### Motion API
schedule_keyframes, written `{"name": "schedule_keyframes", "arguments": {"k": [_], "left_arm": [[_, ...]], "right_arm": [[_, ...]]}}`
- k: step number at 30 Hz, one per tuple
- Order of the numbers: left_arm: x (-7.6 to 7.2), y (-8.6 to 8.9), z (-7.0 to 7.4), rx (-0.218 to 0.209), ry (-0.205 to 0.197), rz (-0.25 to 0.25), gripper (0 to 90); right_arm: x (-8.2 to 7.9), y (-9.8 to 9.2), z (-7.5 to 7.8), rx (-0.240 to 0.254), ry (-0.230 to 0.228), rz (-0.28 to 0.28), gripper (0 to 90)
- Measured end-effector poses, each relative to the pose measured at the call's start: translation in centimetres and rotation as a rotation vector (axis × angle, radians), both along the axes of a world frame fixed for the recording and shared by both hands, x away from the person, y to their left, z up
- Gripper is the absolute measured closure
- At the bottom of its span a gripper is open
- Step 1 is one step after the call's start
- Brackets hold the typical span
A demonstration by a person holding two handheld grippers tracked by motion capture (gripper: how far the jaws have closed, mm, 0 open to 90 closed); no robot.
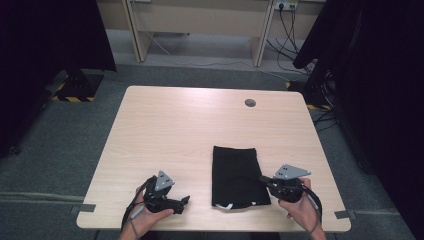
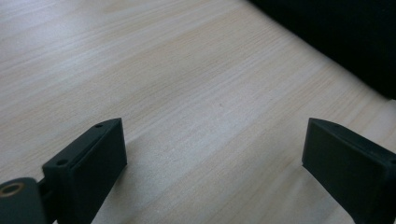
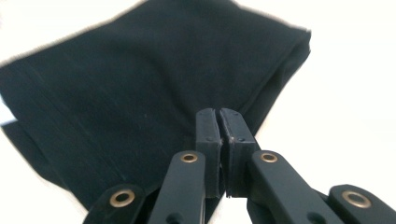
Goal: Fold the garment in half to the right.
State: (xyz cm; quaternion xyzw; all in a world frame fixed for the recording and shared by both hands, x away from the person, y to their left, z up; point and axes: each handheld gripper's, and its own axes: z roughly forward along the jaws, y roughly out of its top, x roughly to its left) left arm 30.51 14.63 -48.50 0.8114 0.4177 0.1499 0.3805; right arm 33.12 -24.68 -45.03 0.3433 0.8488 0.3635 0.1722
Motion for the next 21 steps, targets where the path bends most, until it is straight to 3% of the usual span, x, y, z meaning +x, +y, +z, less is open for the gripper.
{"name": "schedule_keyframes", "arguments": {"k": [4, 10, 14, 21], "left_arm": [[-0.1, 0.3, 0.0, -0.001, 0.002, 0.006, 5.2], [-0.3, 0.7, 0.0, 0.000, 0.000, 0.008, 5.3], [-0.5, 1.0, 0.0, 0.007, 0.000, 0.012, 5.1], [-0.5, 1.6, -0.1, 0.023, -0.002, 0.031, 3.5]], "right_arm": [[0.0, 0.0, -1.0, -0.006, 0.026, -0.001, 85.5], [-0.1, 0.0, 0.4, 0.007, -0.028, -0.018, 64.3], [-0.2, 0.3, 0.8, 0.026, -0.029, -0.004, 49.7], [-0.2, 1.3, 0.3, 0.015, -0.021, 0.028, 41.4]]}}
